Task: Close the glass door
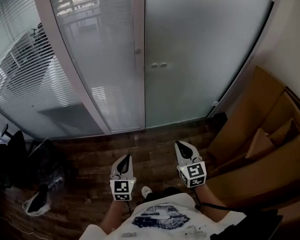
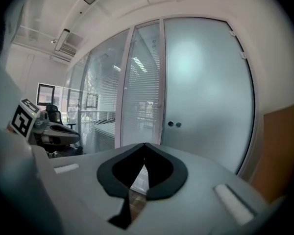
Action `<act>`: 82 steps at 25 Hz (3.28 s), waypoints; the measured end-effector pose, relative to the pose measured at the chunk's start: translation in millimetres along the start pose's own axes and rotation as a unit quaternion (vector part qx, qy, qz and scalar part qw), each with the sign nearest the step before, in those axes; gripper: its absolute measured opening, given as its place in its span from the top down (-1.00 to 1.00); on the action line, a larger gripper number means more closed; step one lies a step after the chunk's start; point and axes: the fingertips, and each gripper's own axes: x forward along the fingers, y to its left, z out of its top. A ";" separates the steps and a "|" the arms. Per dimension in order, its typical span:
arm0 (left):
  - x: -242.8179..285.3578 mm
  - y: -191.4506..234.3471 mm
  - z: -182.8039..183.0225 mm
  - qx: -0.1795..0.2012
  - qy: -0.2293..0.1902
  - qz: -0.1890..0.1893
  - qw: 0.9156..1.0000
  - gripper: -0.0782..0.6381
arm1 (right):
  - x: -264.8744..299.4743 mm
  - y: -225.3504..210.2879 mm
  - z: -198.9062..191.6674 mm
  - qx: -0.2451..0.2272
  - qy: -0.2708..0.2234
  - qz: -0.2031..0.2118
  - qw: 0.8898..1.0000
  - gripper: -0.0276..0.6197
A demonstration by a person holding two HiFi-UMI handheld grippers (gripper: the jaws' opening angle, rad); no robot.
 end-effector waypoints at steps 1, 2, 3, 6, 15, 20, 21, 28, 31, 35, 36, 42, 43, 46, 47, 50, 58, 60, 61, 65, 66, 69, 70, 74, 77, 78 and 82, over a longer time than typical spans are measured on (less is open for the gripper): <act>-2.9 0.9 0.5 0.001 -0.001 0.005 1.000 0.78 | -4.8 4.3 -2.8 0.001 0.001 0.006 1.000 0.89; -5.3 1.0 2.9 0.002 -0.004 0.011 1.000 0.78 | -9.0 6.9 -5.1 0.003 0.002 0.012 1.000 0.89; -7.8 -0.3 6.7 0.003 -0.009 0.015 1.000 0.78 | -12.6 8.4 -7.2 0.004 0.003 0.017 1.000 0.89; -21.8 -11.6 18.6 0.012 -0.024 0.025 0.999 0.78 | -24.7 16.4 -13.5 0.009 0.001 0.038 0.999 0.89; -88.4 -84.2 34.0 0.034 -0.032 0.033 0.998 0.78 | -100.3 44.1 -22.3 0.009 -0.022 0.093 0.995 0.89; -110.0 -130.2 29.3 0.049 -0.027 0.014 0.998 0.78 | -151.6 28.4 -43.0 0.022 -0.019 0.075 0.997 0.89; -114.3 -138.0 29.1 0.052 -0.028 0.010 0.998 0.78 | -161.6 26.4 -46.8 0.025 -0.019 0.071 0.997 0.89; -143.9 -183.5 30.2 0.061 -0.036 0.007 0.997 0.78 | -225.1 16.5 -63.6 0.030 -0.031 0.053 0.998 0.89; -163.3 -199.5 28.2 0.061 -0.032 0.009 0.998 0.78 | -249.9 21.6 -71.2 0.037 -0.034 0.054 0.997 0.89; -188.7 -214.3 20.5 0.064 -0.022 0.011 0.998 0.78 | -274.2 30.9 -82.7 0.047 -0.028 0.058 0.997 0.89; -195.1 -217.9 20.3 0.063 -0.021 0.011 0.998 0.78 | -278.2 33.6 -86.5 0.050 -0.025 0.059 0.997 0.89; -219.1 -222.6 8.8 0.069 -0.004 0.010 0.998 0.78 | -290.2 50.9 -92.4 0.066 -0.025 0.068 0.995 0.89; -220.3 -223.1 8.4 0.069 -0.003 0.009 0.998 0.78 | -291.4 52.2 -91.4 0.067 -0.026 0.067 0.995 0.89; -220.8 -227.8 9.9 0.067 -0.004 0.002 0.998 0.78 | -293.1 51.2 -88.3 0.073 -0.031 0.062 0.995 0.89; -220.1 -229.1 9.7 0.066 -0.004 -0.001 0.998 0.78 | -292.7 50.6 -87.0 0.076 -0.033 0.059 0.995 0.89; -219.5 -226.7 3.3 0.054 0.002 -0.007 0.999 0.78 | -290.8 55.5 -82.4 0.078 -0.038 0.056 0.995 0.89; -235.6 -198.5 -13.4 0.030 0.014 0.002 0.999 0.78 | -285.7 89.0 -77.1 0.063 -0.025 0.066 0.996 0.89; -238.1 -191.3 -13.6 0.029 0.013 0.002 1.000 0.78 | -283.3 97.0 -75.5 0.058 -0.021 0.071 0.996 0.89; -239.1 -188.1 -13.0 0.028 0.011 0.001 1.000 0.78 | -282.1 100.4 -74.6 0.053 -0.019 0.072 0.996 0.89; -240.9 -180.4 -7.3 0.027 0.001 0.000 1.000 0.78 | -280.6 107.6 -70.0 0.044 -0.021 0.070 0.996 0.90; -241.5 -179.4 -6.5 0.028 -0.001 -0.001 1.000 0.78 | -281.2 108.9 -68.9 0.044 -0.022 0.069 0.996 0.90; -243.2 -177.8 -5.2 0.030 -0.003 -0.002 1.000 0.78 | -282.4 110.7 -67.9 0.041 -0.023 0.069 0.997 0.90; -243.8 -177.3 -5.1 0.029 -0.004 -0.002 1.000 0.78 | -282.5 111.0 -67.9 0.040 -0.022 0.069 0.997 0.90; -248.6 -175.5 -10.7 0.026 0.001 -0.003 1.000 0.78 | -284.2 115.0 -70.2 0.040 -0.018 0.068 0.997 0.90; -252.3 -177.1 -13.4 0.023 0.002 -0.003 1.000 0.78 | -286.9 117.0 -72.5 0.039 -0.015 0.069 0.997 0.90; -253.0 -177.6 -13.7 0.022 0.002 -0.003 1.000 0.78 | -287.6 117.2 -73.3 0.039 -0.013 0.069 0.997 0.89; -255.0 -177.6 -16.5 0.017 0.004 -0.004 1.000 0.78 | -288.8 119.7 -77.8 0.042 -0.007 0.068 0.997 0.90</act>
